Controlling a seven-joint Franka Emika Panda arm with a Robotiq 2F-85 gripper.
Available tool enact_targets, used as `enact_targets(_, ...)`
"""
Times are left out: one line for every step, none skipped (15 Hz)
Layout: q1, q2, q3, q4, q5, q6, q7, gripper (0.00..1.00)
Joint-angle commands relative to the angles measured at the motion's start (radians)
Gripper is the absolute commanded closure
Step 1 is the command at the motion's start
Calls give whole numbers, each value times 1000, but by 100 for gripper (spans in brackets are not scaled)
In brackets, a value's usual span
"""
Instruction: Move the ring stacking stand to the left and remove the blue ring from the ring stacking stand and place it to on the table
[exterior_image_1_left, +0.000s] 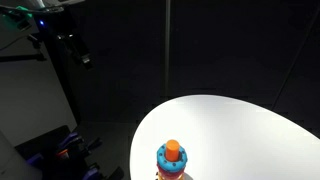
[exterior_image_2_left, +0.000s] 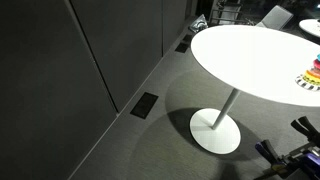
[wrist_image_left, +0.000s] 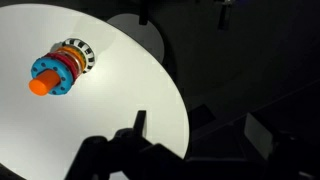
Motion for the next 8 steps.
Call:
enact_targets(6, 1, -4, 3, -4, -3, 5, 0)
enact_targets(6, 1, -4, 3, -4, -3, 5, 0)
enact_targets(6, 1, -4, 3, -4, -3, 5, 0)
enact_targets(6, 1, -4, 3, -4, -3, 5, 0)
enact_targets(6, 1, -4, 3, -4, -3, 5, 0)
enact_targets(6, 1, -4, 3, -4, -3, 5, 0)
enact_targets(6, 1, -4, 3, -4, -3, 5, 0)
enact_targets(4, 6, -2, 6, -5, 1, 8, 0)
